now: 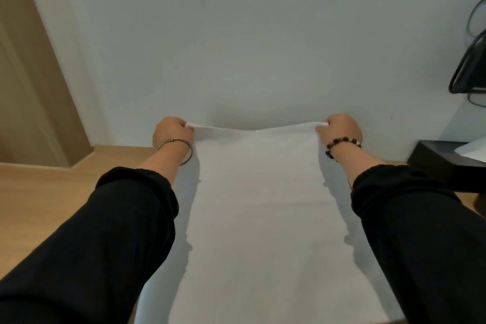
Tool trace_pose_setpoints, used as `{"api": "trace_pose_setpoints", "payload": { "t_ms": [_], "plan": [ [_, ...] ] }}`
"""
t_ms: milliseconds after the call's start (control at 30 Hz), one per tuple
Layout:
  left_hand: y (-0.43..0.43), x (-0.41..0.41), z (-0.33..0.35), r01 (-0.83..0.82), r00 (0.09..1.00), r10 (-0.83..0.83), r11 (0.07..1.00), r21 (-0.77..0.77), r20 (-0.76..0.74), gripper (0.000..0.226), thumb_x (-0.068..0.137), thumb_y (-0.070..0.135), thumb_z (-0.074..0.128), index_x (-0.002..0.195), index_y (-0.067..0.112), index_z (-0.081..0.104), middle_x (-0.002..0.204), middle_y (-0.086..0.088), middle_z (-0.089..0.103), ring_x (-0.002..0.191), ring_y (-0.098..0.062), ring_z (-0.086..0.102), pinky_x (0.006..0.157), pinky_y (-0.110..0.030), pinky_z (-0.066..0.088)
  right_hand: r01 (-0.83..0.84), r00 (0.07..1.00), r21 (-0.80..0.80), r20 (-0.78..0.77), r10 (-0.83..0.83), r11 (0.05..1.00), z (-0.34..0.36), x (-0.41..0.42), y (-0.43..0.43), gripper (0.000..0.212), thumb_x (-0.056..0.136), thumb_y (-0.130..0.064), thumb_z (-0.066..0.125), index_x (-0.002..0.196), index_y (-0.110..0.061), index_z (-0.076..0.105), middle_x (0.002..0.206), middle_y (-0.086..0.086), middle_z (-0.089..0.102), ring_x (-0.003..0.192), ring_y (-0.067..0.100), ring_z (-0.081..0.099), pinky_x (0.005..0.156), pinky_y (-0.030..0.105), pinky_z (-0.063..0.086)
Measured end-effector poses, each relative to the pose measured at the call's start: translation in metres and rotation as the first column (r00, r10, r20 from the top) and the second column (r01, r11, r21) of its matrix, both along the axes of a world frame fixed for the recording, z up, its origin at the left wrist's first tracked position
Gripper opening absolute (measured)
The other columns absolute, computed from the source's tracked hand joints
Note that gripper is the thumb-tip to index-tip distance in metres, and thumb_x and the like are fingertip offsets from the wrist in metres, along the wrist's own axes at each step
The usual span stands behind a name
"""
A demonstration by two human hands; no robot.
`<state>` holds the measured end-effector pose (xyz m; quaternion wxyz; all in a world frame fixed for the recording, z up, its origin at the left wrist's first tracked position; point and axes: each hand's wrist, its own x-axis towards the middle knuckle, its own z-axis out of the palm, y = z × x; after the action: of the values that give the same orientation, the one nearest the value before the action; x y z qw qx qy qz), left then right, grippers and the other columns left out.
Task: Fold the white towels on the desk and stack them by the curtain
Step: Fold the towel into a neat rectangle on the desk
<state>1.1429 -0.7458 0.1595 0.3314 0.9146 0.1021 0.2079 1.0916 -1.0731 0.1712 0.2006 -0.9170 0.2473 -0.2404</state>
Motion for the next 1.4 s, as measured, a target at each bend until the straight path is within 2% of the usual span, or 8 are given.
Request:
{"api": "trace_pose_setpoints", "payload": {
  "t_ms": [233, 400, 600, 767, 1000, 1100, 1333, 1400],
  "plan": [
    [0.018, -0.023, 0.025, 0.209, 0.962, -0.066, 0.807, -0.553, 0.266, 0.016, 0.087, 0.013, 0.059, 0.073, 0.015, 0.066, 0.081, -0.011, 0.07, 0.083, -0.029, 0.068, 0.08, -0.037, 0.055, -0.071, 0.944, 0.053, 0.327, 0.05, 0.996, 0.035, -0.03, -0.001, 0.016, 0.094, -0.014, 0.052, 0.092, -0.009, 0.068, 0.08, 0.003, 0.059, 0.071, 0.021, 0.051, 0.056, 0.024, 0.035],
    [0.032, -0.08, 0.008, 0.288, 0.956, -0.131, 0.598, -0.748, 0.262, 0.008, 0.088, 0.001, 0.059, 0.084, 0.007, 0.064, 0.073, -0.007, 0.066, 0.056, -0.007, 0.066, 0.055, -0.018, 0.052, -0.067, 0.922, 0.092, 0.385, 0.027, 0.994, 0.017, -0.077, -0.007, 0.012, 0.09, -0.012, 0.06, 0.092, -0.009, 0.071, 0.104, 0.015, 0.059, 0.084, 0.031, 0.058, 0.066, 0.031, 0.043],
    [0.05, -0.157, -0.026, 0.267, 0.961, -0.211, 0.535, -0.801, 0.179, 0.014, 0.085, -0.003, 0.059, 0.078, 0.008, 0.065, 0.076, -0.012, 0.069, 0.067, -0.019, 0.07, 0.06, -0.021, 0.055, -0.108, 0.923, 0.253, 0.385, 0.002, 0.961, -0.036, -0.146, 0.008, 0.014, 0.089, -0.015, 0.059, 0.09, -0.009, 0.072, 0.078, 0.003, 0.063, 0.073, 0.019, 0.053, 0.062, 0.028, 0.041],
    [0.056, -0.175, -0.04, -0.064, 0.974, -0.171, 0.416, -0.907, -0.147, 0.015, 0.082, -0.008, 0.056, 0.068, -0.001, 0.057, 0.044, -0.01, 0.06, 0.035, -0.018, 0.059, 0.036, -0.021, 0.048, -0.225, 0.952, 0.5, 0.294, 0.08, 0.836, -0.078, -0.183, 0.012, 0.017, 0.089, -0.005, 0.048, 0.094, -0.007, 0.065, 0.071, 0.005, 0.069, 0.068, 0.02, 0.066, 0.061, 0.029, 0.049],
    [0.072, -0.193, -0.07, 0.097, 0.929, -0.33, 0.655, -0.749, -0.168, 0.017, 0.082, 0.002, 0.068, 0.068, 0.007, 0.06, 0.067, -0.01, 0.06, 0.052, -0.014, 0.059, 0.049, -0.017, 0.051, -0.244, 0.97, 0.704, 0.182, 0.163, 0.667, -0.077, -0.186, 0.006, 0.012, 0.091, -0.017, 0.052, 0.084, -0.011, 0.06, 0.09, 0.011, 0.062, 0.075, 0.024, 0.061, 0.07, 0.035, 0.047],
    [0.072, -0.192, -0.068, 0.13, 0.916, -0.354, 0.711, -0.691, -0.191, 0.019, 0.081, -0.004, 0.066, 0.068, 0.008, 0.059, 0.06, -0.007, 0.053, 0.041, -0.012, 0.045, 0.042, -0.016, 0.042, -0.211, 0.977, 0.56, 0.086, 0.197, 0.801, -0.079, -0.185, 0.005, 0.007, 0.09, -0.019, 0.059, 0.087, -0.013, 0.061, 0.088, 0.004, 0.06, 0.075, 0.017, 0.057, 0.064, 0.031, 0.046],
    [0.073, -0.195, -0.067, 0.189, 0.888, -0.416, 0.718, -0.669, -0.195, 0.026, 0.081, -0.01, 0.059, 0.085, 0.014, 0.069, 0.09, -0.01, 0.06, 0.084, -0.023, 0.056, 0.089, -0.036, 0.05, -0.192, 0.981, 0.434, 0.055, 0.187, 0.88, -0.087, -0.179, 0.009, 0.009, 0.089, -0.01, 0.051, 0.087, -0.012, 0.06, 0.096, 0.004, 0.058, 0.095, 0.022, 0.051, 0.08, 0.033, 0.042],
    [0.074, -0.195, -0.068, 0.22, 0.885, -0.423, 0.749, -0.625, -0.195, 0.025, 0.081, -0.007, 0.062, 0.085, 0.017, 0.069, 0.091, -0.01, 0.059, 0.079, -0.021, 0.055, 0.083, -0.03, 0.052, -0.185, 0.982, 0.425, 0.052, 0.181, 0.886, -0.089, -0.177, 0.008, 0.01, 0.089, -0.011, 0.05, 0.088, -0.012, 0.059, 0.098, 0.005, 0.057, 0.097, 0.022, 0.051, 0.081, 0.034, 0.042]
  ]
}}
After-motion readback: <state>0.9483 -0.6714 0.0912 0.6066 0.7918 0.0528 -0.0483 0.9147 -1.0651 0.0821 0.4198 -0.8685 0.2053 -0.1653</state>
